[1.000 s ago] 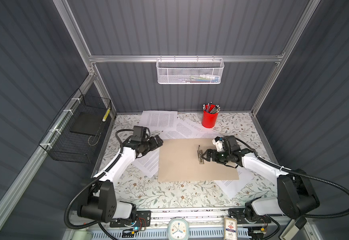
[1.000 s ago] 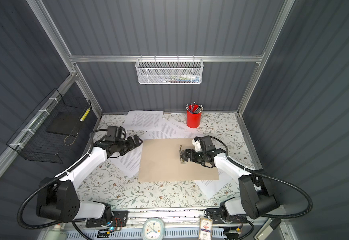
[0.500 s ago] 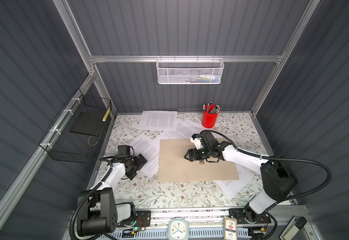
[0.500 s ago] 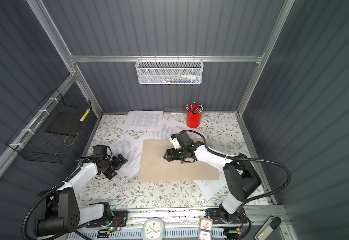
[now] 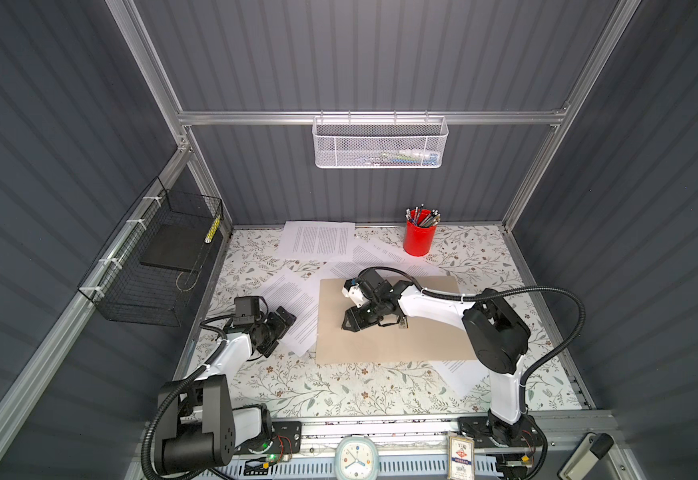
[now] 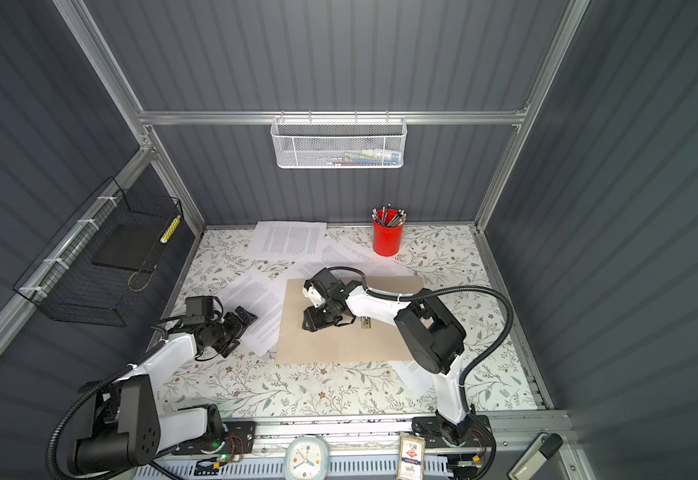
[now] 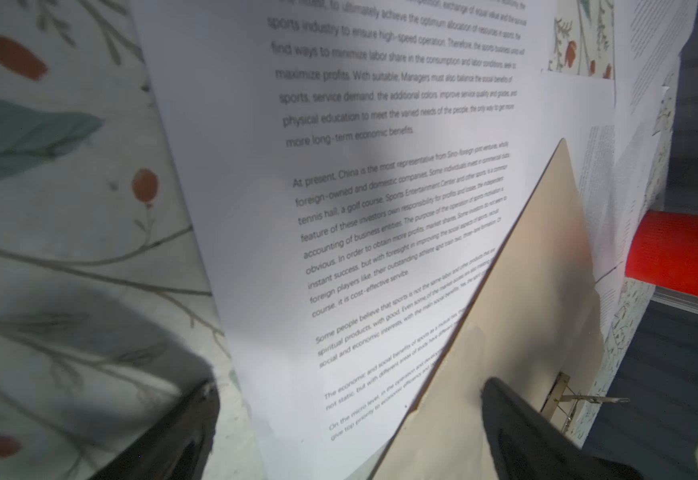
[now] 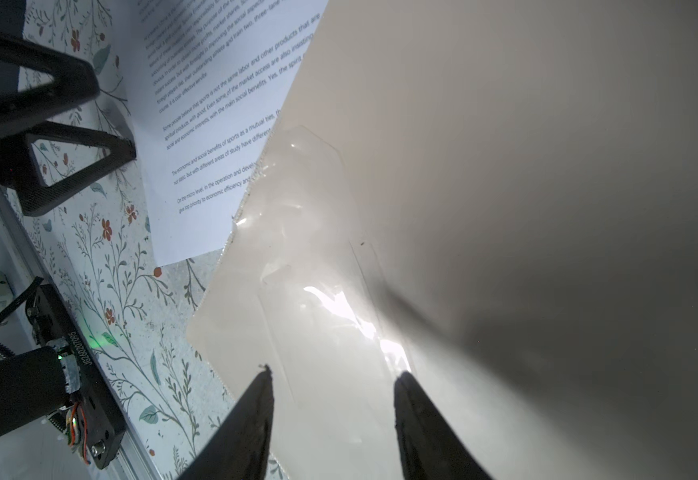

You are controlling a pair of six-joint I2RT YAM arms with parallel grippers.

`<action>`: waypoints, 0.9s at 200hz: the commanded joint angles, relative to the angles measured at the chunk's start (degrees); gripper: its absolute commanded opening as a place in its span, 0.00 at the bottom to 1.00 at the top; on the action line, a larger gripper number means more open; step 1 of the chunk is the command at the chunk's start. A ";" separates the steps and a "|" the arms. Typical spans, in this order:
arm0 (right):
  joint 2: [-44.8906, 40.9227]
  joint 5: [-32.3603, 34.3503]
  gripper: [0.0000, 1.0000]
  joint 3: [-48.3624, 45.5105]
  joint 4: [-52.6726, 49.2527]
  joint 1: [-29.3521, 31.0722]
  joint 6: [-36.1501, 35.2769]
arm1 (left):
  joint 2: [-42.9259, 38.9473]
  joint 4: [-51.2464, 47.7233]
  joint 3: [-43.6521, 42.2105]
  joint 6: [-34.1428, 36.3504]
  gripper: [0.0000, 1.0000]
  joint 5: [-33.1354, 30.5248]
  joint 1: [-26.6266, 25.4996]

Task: Put the files into the folder

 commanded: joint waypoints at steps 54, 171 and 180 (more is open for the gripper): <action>6.69 -2.80 0.46 5.09 -4.78 1.32 -0.50 | -1.53 10.51 -7.75 -7.24 1.00 6.37 0.34; 8.15 -5.30 0.43 5.09 -3.92 1.31 0.60 | -2.98 24.76 -7.54 -10.14 1.00 10.85 0.34; 8.30 -5.44 0.42 5.17 -3.85 1.32 0.65 | -2.24 24.74 -7.18 -9.90 1.00 10.71 0.34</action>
